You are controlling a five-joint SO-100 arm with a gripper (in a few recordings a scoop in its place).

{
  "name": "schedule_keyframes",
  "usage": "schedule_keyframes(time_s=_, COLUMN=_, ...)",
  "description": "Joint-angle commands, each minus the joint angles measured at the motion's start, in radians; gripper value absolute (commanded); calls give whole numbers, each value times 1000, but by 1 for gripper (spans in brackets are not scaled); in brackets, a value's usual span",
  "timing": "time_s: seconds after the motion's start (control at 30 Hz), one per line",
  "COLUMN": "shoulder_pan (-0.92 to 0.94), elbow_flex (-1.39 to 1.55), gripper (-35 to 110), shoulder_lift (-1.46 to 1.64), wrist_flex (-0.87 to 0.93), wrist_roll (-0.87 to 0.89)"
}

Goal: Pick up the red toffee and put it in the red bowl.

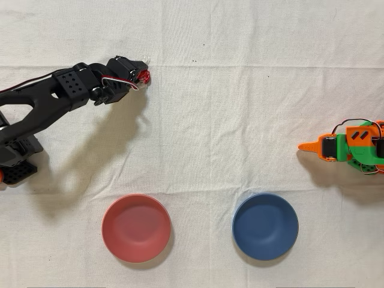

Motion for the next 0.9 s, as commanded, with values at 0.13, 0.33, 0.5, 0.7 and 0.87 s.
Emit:
schedule_keyframes(time_s=0.13, shoulder_pan=-3, elbow_flex=25, gripper=11, shoulder_lift=115, wrist_flex=48, wrist_roll=-15)
schedule_keyframes(time_s=0.33, shoulder_pan=18, elbow_flex=97, gripper=11, shoulder_lift=218, wrist_flex=78, wrist_roll=-6)
schedule_keyframes(time_s=0.5, shoulder_pan=55, elbow_flex=193, gripper=11, shoulder_lift=360, wrist_flex=100, wrist_roll=-6)
schedule_keyframes(time_s=0.7, shoulder_pan=137, elbow_flex=229, gripper=11, shoulder_lift=500, wrist_flex=169, wrist_roll=-20)
schedule_keyframes(time_s=0.87, shoulder_pan=184, elbow_flex=212, gripper=11, shoulder_lift=617, wrist_flex=279, wrist_roll=-32)
